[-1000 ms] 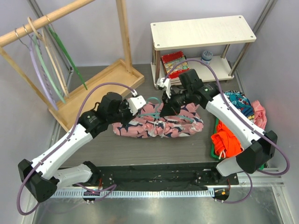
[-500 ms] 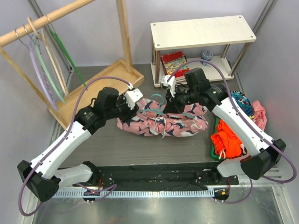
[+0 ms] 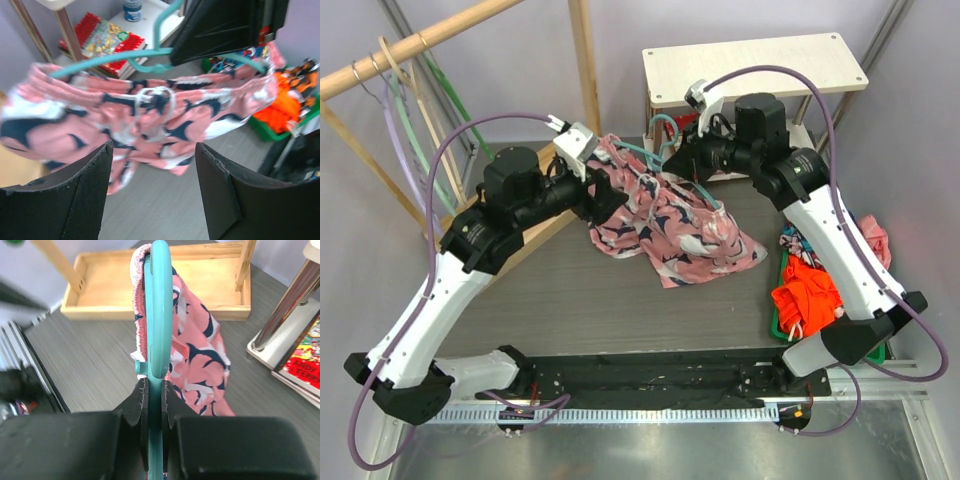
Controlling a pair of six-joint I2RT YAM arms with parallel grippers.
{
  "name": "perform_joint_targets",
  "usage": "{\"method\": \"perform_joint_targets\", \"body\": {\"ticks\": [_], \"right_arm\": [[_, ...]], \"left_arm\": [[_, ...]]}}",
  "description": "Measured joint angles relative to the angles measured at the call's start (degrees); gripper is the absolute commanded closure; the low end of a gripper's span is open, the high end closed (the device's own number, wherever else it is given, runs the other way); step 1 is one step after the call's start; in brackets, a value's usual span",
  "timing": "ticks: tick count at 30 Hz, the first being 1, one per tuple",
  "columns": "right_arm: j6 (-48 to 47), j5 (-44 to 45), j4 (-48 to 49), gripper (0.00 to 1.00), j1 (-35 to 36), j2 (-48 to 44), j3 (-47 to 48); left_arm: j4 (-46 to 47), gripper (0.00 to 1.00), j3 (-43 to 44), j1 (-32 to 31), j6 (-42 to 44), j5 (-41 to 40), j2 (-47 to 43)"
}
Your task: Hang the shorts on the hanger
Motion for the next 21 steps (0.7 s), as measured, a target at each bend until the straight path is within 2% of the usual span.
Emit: {"method": "perform_joint_targets", "body": {"ticks": [3, 8, 14, 21], "right_arm": [[6.27, 1.68, 2.34, 0.99, 1.03, 2.51, 1.97], [13.20, 6.69, 5.88, 0.99, 5.88, 5.92, 3.72], [17.68, 13.90, 10.38, 0.99, 11.21, 7.98, 5.29], [21.66, 17.09, 14.16, 0.99, 12.79, 12.52, 10.75]], "left_arm": [[0.81, 0.39, 0.00, 0.00, -6.47, 1.07, 0.94], [3.45, 0.41, -0.26, -1.16, -13.03, 0.96, 1.29], [7.72, 0.45, -2.47, -2.69, -20.22, 0.76, 1.20], [9.51, 0.48, -2.82, -3.06, -26.14, -0.74, 2.43]]}}
